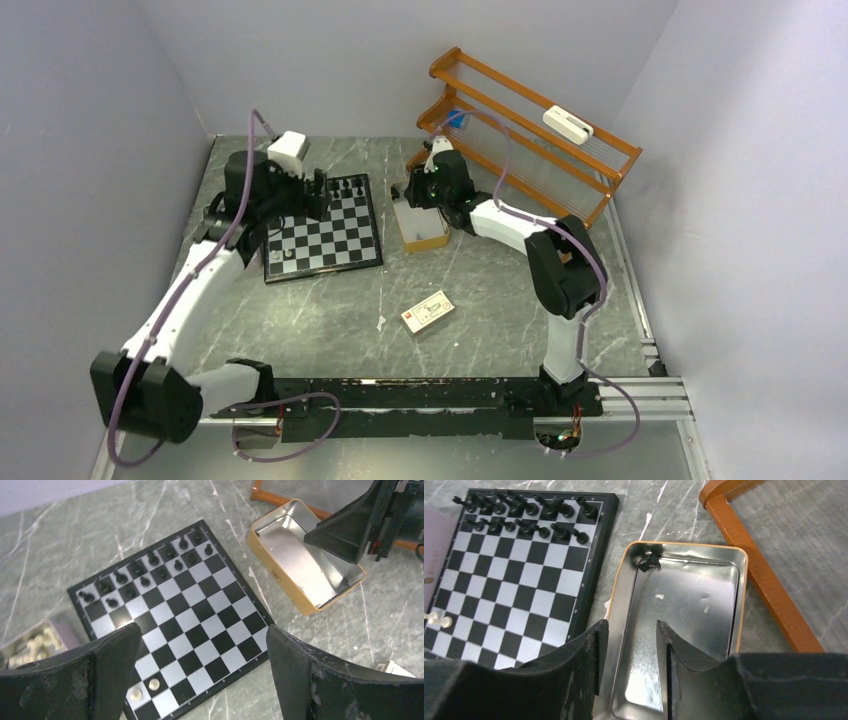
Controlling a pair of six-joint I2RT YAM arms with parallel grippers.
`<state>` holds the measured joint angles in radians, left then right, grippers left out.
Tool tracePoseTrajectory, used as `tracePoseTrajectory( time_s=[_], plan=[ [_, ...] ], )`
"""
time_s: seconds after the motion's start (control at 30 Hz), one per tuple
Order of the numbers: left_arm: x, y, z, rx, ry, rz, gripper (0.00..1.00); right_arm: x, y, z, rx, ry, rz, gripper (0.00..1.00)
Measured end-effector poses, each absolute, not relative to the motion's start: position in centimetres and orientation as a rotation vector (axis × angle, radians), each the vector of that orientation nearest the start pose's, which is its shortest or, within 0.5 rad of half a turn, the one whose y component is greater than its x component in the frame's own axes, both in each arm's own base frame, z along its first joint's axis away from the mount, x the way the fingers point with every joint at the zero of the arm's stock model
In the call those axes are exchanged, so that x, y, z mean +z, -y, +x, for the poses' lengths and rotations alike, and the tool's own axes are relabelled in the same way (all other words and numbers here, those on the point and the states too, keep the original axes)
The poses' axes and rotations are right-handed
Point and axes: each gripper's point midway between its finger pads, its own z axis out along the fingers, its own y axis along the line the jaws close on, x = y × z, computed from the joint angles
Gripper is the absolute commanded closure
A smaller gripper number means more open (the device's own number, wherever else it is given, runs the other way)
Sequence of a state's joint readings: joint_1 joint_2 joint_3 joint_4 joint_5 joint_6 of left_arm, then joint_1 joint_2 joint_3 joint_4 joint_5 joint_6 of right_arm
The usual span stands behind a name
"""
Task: Set up the chess pieces on the board
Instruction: Pick up the chess piece from the storage box.
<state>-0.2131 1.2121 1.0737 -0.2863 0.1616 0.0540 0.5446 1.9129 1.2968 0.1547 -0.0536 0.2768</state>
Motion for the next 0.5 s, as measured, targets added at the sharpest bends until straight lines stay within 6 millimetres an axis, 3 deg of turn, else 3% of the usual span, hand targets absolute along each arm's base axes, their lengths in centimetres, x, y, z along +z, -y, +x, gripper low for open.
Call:
tracePoseTrajectory(
  time_s=[0.37,0.5],
  plan=[
    [22.8,5.4,29.9,-0.111,-1.936,0.09,0.01,8.0,-30.3,48.4,0.572,-2.114,0.03,0.55],
    [23.6,4.4,29.3,-0.071,-1.903,0.045,0.01,6.9,-31.0,49.3,0.568,-2.11,0.137,0.56]
  ],
)
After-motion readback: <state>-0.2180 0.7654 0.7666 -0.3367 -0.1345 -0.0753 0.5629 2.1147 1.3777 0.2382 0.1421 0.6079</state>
